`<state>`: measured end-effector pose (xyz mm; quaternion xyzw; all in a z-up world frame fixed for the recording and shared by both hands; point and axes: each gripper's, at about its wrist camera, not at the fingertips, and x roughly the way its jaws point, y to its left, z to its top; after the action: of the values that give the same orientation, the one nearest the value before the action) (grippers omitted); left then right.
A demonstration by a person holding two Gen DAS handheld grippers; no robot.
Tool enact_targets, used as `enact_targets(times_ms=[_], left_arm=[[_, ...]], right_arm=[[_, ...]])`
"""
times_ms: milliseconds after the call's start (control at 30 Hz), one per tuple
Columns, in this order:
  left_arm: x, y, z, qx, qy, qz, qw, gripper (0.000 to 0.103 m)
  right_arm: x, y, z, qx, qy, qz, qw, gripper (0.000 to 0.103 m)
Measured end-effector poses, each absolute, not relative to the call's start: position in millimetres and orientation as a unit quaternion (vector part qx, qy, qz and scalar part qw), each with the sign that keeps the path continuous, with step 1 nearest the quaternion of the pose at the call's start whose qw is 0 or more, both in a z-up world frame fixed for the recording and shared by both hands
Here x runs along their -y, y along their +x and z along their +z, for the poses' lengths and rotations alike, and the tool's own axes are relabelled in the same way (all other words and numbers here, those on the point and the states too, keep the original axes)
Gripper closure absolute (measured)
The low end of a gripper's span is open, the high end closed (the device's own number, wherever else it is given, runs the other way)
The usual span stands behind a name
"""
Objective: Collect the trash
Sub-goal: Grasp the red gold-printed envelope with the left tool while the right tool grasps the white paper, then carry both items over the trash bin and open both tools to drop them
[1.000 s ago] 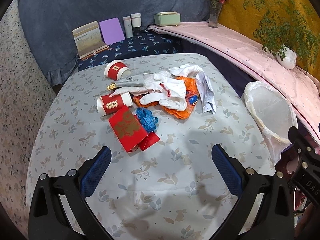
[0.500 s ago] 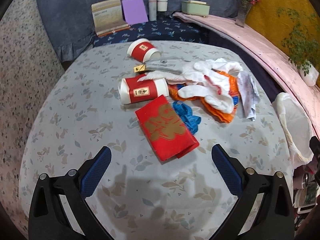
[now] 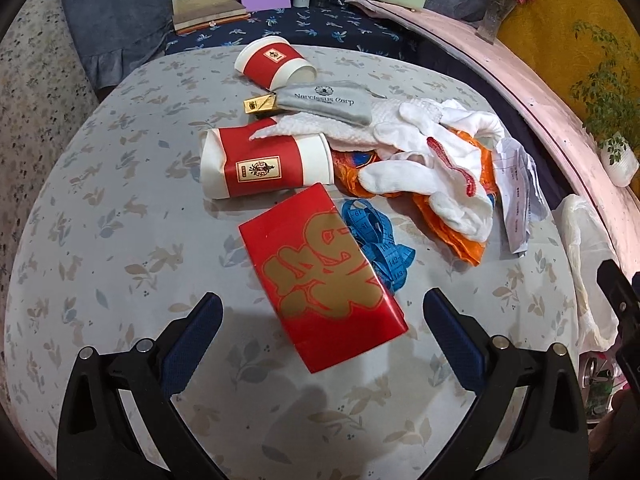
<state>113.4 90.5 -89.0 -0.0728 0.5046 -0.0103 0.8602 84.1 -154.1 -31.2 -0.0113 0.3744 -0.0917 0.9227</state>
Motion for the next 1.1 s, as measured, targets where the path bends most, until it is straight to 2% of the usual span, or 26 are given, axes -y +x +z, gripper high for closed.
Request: enact_targets(times_ms=[33,167,200,433,533,600,633,733,800,933,1100], left_arm=[[-91.1,115.0,-90.5,-0.506,-0.074,-0.01,0.859,0.01],[-94.3,118.3,-96.9,-0.521,-0.081,-0.035,0.849,0.035],[-95.1,118.5,-98.0,-0.524,-0.084,-0.041,0.847,0.039],[-106.7,111.9,-91.4,-0.515,-0.093,-0.055,0.85,0.042],[-112.0,108.8,-87.4,-0.512,-0.097,-0.056,0.852,0.043],[-115.1,106.6,-84.9,-0.511,-0.099,-0.058,0.852,0.043],[-116.5,105.7,-83.6,-0.51,-0.099,-0.058,0.852,0.043],[-119.0,101.9,-77.9,-0.504,-0.094,-0.057,0.857,0.044],[-120.2,100.1,-74.5,-0.501,-0.092,-0.057,0.859,0.045],[-120.3,97.9,-69.6,-0.497,-0.089,-0.057,0.861,0.055],[-118.5,93.8,-62.9,-0.49,-0.086,-0.057,0.866,0.059]], right_arm=[[151.3,89.0,-31.9,-0.374,-0.011,-0.087,0.923,0.007],[141.8,108.8,-35.4,-0.374,-0.01,-0.072,0.924,0.007],[140.0,114.3,-36.8,-0.375,-0.008,-0.069,0.924,0.007],[130.2,160.3,-52.7,-0.388,0.003,-0.051,0.92,0.008],[126.5,176.6,-62.0,-0.398,0.002,-0.048,0.916,0.016],[124.8,185.6,-69.6,-0.408,0.002,-0.045,0.912,0.03],[124.8,188.6,-73.8,-0.414,0.003,-0.043,0.909,0.034],[126.3,191.1,-81.9,-0.425,0.008,-0.034,0.905,0.058],[127.8,190.3,-85.8,-0.432,0.011,-0.032,0.901,0.08],[133.9,181.7,-84.1,-0.429,0.024,-0.022,0.903,0.085],[143.6,163.8,-65.1,-0.41,0.035,-0.02,0.911,0.085]])
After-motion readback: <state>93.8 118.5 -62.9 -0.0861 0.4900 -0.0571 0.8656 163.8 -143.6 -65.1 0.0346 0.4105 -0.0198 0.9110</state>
